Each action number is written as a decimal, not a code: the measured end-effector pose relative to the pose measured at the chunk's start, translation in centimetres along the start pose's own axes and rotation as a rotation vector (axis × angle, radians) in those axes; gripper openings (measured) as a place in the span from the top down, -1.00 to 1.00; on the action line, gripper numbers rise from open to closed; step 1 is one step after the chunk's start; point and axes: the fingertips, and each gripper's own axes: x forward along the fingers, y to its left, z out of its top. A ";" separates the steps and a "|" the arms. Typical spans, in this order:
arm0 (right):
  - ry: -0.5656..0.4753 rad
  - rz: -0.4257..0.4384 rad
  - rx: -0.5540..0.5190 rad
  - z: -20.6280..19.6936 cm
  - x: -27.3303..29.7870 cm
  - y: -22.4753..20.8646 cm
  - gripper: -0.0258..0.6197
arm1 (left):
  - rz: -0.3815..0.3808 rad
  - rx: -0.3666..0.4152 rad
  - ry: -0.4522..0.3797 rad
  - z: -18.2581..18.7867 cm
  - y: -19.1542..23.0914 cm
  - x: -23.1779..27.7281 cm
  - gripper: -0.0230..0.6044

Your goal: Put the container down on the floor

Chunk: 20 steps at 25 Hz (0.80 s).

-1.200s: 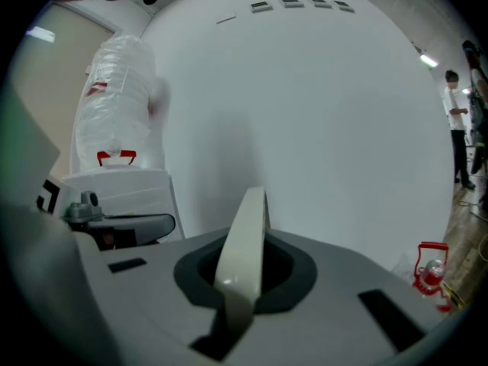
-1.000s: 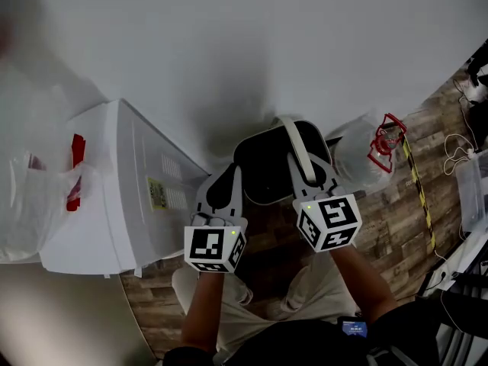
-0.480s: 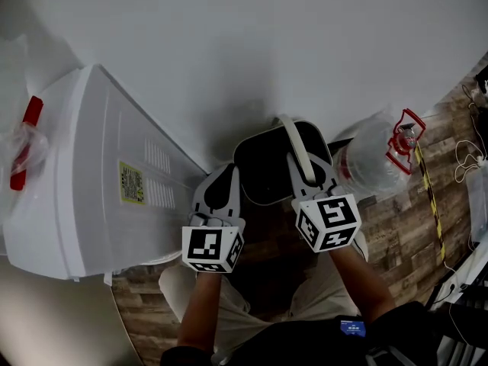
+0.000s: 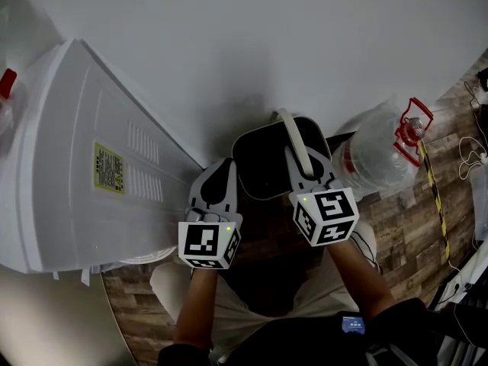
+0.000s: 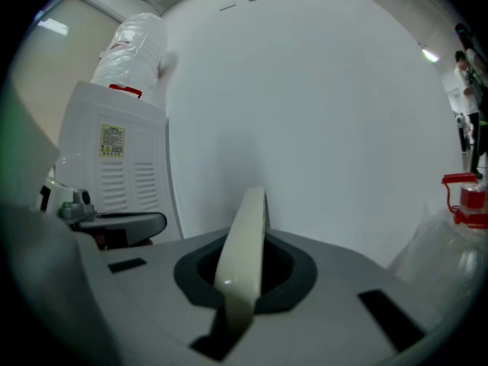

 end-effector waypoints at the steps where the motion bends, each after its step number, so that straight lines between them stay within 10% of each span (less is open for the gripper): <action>1: 0.000 -0.001 0.000 -0.3 0.0 0.0 0.83 | 0.001 0.002 -0.004 -0.2 0.0 0.0 0.87; 20: 0.015 -0.008 0.001 -3.5 0.1 -0.2 0.83 | 0.006 0.000 -0.015 -3.2 0.2 -0.4 0.87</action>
